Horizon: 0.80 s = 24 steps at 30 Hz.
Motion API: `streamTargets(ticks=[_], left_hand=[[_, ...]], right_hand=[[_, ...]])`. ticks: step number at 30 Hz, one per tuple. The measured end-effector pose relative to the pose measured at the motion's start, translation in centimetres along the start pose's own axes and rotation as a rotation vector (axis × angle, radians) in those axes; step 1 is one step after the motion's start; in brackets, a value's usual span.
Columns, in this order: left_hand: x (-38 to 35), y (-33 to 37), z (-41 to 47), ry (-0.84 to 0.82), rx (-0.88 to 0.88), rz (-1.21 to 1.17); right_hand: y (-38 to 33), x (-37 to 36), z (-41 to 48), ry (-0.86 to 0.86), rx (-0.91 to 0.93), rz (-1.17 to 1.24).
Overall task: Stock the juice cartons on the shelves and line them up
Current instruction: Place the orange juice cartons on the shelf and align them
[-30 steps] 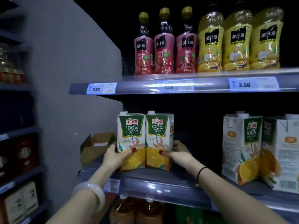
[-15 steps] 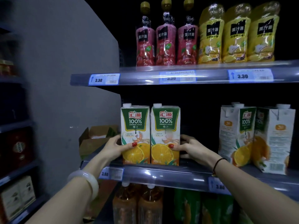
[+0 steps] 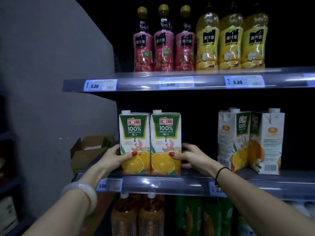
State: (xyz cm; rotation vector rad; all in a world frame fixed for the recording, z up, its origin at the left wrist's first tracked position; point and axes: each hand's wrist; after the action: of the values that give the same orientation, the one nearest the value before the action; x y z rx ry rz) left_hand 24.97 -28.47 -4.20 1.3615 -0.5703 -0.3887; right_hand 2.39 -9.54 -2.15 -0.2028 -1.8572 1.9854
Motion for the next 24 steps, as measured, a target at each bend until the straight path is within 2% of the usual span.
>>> streamTargets(ticks=[8,16,22,24], left_hand=[[-1.3,-0.3,-1.3,0.146,-0.119,0.026],[-3.5,0.7,-4.9,0.426,-0.22,0.166],[-5.9,2.2,-7.6,0.546,-0.234,0.355],[-7.3,2.7,-8.3,0.505,-0.261,0.384]], right_hand=[[1.1,-1.0,-1.1,0.101,0.086,0.0],[1.9,0.3,-3.0,0.3,0.127,-0.21],[1.6,2.4,-5.7,0.334,0.14,-0.271],[1.5,3.6,-6.8,0.339,0.142,-0.302]])
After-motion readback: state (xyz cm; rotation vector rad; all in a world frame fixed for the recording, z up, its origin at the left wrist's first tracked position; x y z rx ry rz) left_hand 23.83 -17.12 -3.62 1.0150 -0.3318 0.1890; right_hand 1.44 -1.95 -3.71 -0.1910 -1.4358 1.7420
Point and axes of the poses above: each hand's wrist, its own z-axis towards the middle knuckle, its own x-axis out of the back of the hand, y = z × x, and after that the axes turned 2 degrees about x, right-handed
